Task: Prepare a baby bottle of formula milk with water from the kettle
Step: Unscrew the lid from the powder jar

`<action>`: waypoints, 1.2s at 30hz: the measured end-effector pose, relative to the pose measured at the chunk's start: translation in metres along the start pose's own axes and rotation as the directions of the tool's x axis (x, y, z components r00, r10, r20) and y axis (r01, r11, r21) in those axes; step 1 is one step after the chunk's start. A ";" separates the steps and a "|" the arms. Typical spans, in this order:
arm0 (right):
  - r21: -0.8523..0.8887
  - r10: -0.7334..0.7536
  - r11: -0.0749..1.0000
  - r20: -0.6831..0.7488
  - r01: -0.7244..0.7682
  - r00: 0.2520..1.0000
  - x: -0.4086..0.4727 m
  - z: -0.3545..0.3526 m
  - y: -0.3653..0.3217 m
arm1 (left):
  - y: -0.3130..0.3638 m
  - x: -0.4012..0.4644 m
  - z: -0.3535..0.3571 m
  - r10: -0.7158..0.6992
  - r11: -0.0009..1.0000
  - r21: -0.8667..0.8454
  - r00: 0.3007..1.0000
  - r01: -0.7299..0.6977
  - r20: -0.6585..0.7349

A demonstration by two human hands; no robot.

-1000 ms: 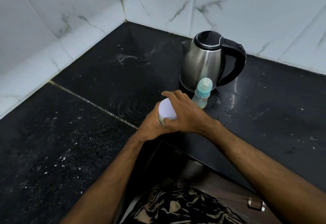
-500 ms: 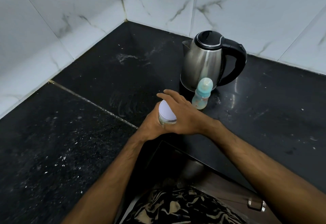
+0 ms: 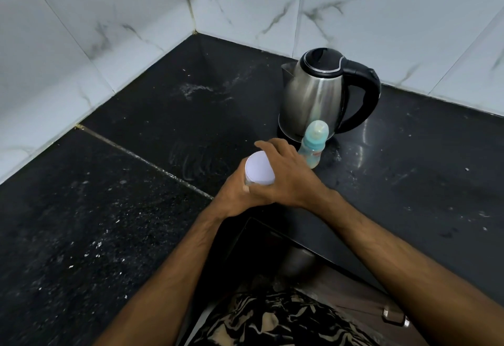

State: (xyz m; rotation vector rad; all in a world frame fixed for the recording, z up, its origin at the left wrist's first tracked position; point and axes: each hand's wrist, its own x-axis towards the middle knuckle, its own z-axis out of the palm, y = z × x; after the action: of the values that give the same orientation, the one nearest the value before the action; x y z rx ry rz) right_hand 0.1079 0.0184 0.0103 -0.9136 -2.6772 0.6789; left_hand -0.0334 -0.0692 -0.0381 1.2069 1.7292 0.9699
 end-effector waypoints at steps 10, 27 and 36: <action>0.079 -0.026 0.997 0.069 0.020 0.997 0.000 -0.004 0.001 | -0.004 0.002 0.002 0.007 1.000 0.004 1.000 -0.007 -0.005; -0.038 -0.014 0.999 0.029 0.015 0.999 0.005 -0.009 -0.002 | -0.003 0.003 0.002 -0.005 1.000 0.013 1.000 0.005 0.011; -0.068 -0.053 0.996 0.113 0.061 0.992 0.011 -0.005 0.005 | 0.000 0.002 0.001 -0.008 1.000 -0.018 1.000 0.008 0.012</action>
State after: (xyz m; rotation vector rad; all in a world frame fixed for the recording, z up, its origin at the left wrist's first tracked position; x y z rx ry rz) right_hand 0.1035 0.0303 0.0127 -0.8361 -2.8309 0.6434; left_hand -0.0328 -0.0676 -0.0388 1.1917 1.7111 0.9694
